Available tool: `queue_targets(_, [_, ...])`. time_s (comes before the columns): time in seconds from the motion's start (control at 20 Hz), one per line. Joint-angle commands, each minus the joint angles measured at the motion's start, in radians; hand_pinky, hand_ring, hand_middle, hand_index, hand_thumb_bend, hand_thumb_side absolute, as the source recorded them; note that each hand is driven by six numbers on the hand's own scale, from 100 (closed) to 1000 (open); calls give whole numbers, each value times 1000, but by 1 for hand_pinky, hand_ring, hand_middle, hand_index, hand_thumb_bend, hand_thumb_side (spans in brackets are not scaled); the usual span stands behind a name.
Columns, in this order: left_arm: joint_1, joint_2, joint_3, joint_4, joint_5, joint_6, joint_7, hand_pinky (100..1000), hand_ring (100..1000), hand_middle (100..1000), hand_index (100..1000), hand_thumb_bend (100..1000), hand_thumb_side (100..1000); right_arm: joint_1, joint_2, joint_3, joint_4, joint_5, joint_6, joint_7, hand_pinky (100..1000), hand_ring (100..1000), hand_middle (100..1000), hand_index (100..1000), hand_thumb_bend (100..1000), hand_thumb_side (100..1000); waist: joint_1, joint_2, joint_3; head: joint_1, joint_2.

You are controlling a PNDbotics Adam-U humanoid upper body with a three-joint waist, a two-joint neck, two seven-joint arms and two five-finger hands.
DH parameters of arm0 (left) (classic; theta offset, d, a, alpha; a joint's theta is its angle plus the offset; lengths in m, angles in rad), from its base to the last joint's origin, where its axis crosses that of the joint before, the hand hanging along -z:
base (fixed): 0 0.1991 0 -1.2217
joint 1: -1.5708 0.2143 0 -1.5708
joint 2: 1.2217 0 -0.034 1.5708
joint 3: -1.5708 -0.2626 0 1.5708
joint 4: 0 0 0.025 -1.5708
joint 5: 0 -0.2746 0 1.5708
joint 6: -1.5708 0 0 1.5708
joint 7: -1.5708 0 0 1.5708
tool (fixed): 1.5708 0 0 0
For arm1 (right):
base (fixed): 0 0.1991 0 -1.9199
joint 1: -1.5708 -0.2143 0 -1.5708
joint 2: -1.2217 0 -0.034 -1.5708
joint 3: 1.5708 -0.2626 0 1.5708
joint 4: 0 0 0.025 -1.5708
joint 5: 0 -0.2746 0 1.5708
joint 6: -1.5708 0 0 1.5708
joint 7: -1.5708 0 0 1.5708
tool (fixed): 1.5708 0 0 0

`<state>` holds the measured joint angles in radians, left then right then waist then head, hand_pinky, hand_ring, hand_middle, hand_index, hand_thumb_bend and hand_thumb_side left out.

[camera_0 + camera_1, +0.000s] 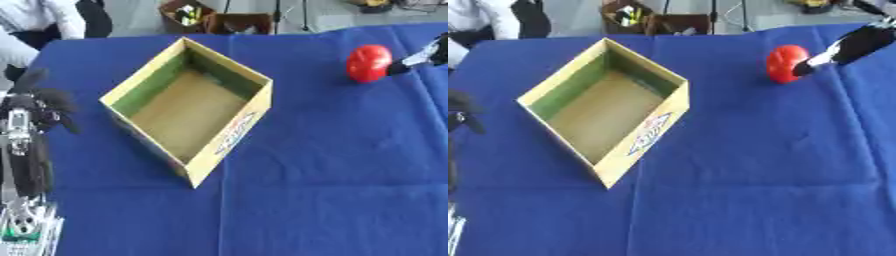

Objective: Pick up objects on the table and place them in the box.

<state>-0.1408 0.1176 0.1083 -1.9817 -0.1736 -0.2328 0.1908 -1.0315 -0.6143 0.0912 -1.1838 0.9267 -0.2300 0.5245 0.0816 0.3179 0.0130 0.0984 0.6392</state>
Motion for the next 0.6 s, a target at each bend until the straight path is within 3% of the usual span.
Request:
queue_targets(0.05, [-2,9,-2,-18,-5,1,1,303,496,523,829,100,978,-43,-34,-19,35,25,-31,50,883,949,863,972,1000,436,-2,-16,4,0,-13])
queue_targets(0.3, [0,8,-2,-18,-9,2,0,301,495,523,829,100,977,-78,-33,-28,95,48,-94,80,886,954,883,989,1000,455,-1,-6,13,5,-29])
queue_targets(0.6, [3,6,-4,-18,-13,2,-2,299,494,523,829,100,968,-123,-33,-44,161,79,-128,88,884,964,886,988,908,420,0,8,26,2,-37])
